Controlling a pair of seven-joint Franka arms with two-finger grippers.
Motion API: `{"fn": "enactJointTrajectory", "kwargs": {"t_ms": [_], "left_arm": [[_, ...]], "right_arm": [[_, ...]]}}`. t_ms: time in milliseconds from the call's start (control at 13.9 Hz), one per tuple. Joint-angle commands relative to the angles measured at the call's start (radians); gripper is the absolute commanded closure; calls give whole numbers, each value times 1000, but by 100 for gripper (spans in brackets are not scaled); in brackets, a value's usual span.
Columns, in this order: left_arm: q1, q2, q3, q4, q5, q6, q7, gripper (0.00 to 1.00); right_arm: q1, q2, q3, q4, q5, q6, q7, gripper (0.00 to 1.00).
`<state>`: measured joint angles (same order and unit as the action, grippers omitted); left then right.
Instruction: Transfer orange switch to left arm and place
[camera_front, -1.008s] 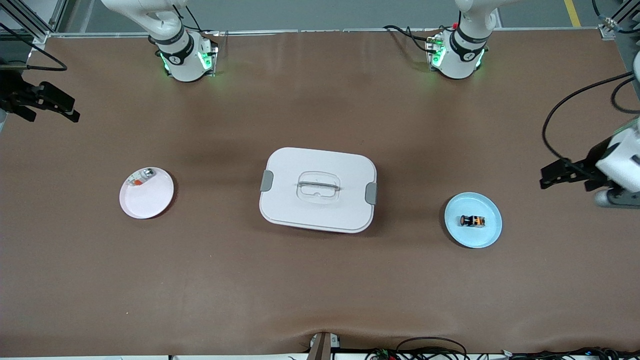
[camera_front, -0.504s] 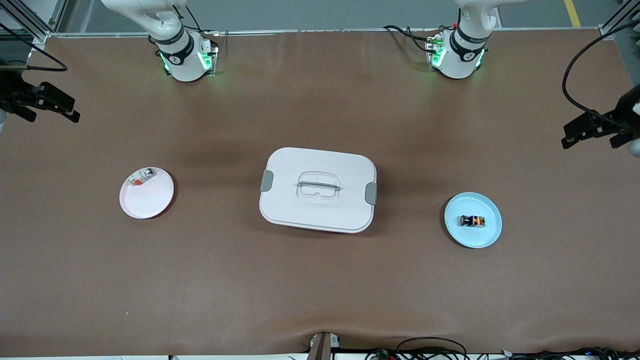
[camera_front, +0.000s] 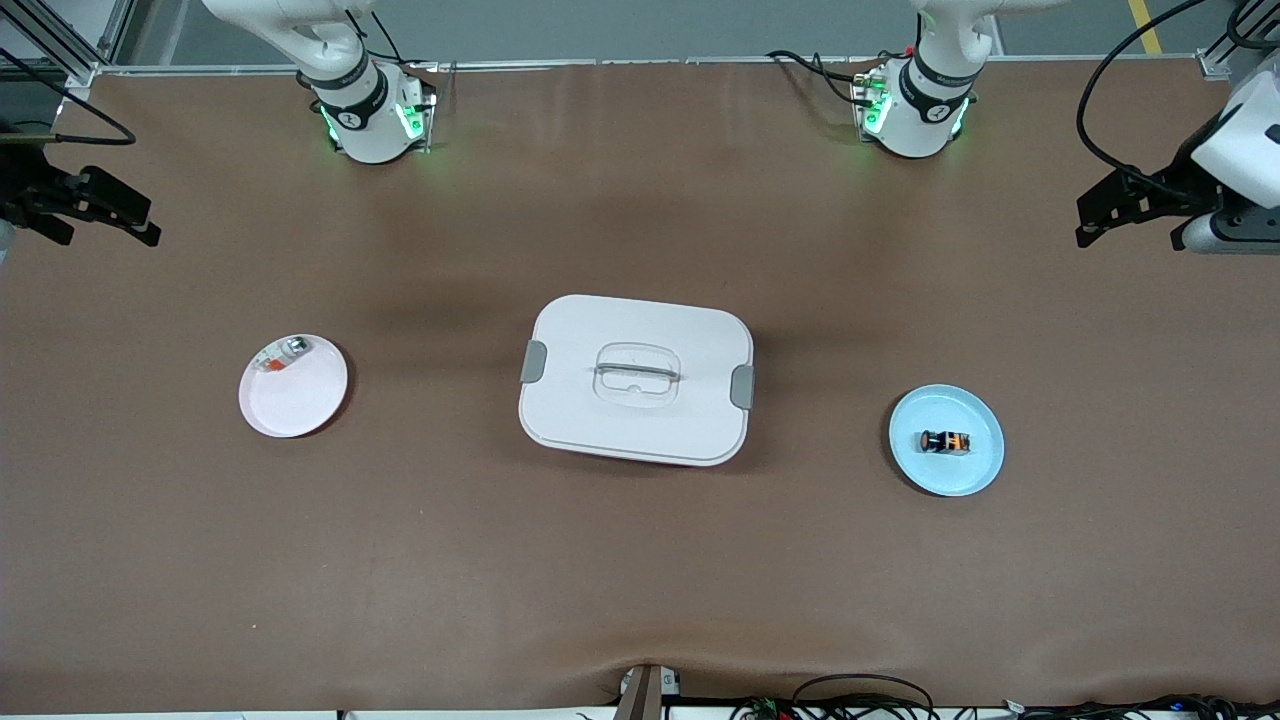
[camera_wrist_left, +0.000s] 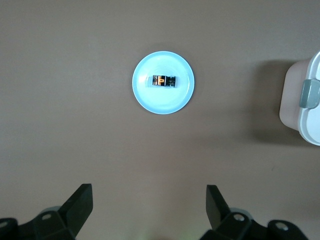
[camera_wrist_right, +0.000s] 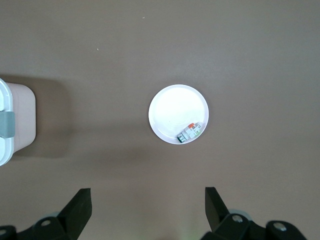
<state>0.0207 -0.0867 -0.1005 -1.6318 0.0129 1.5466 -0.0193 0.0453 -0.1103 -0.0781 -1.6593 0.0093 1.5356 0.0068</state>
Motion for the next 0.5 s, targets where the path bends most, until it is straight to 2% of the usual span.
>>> {"fn": "enactJointTrajectory", "kwargs": {"t_ms": [0,432], "left_arm": [[-15,-36,19,-31,-11,12,1,0],[-15,-33,19,-22,-13,12,-7,0]], "right_arm": [[-16,11,9,22,-17,-19,-16,0],[-16,11,9,22,-17,-19,-16,0]]}}
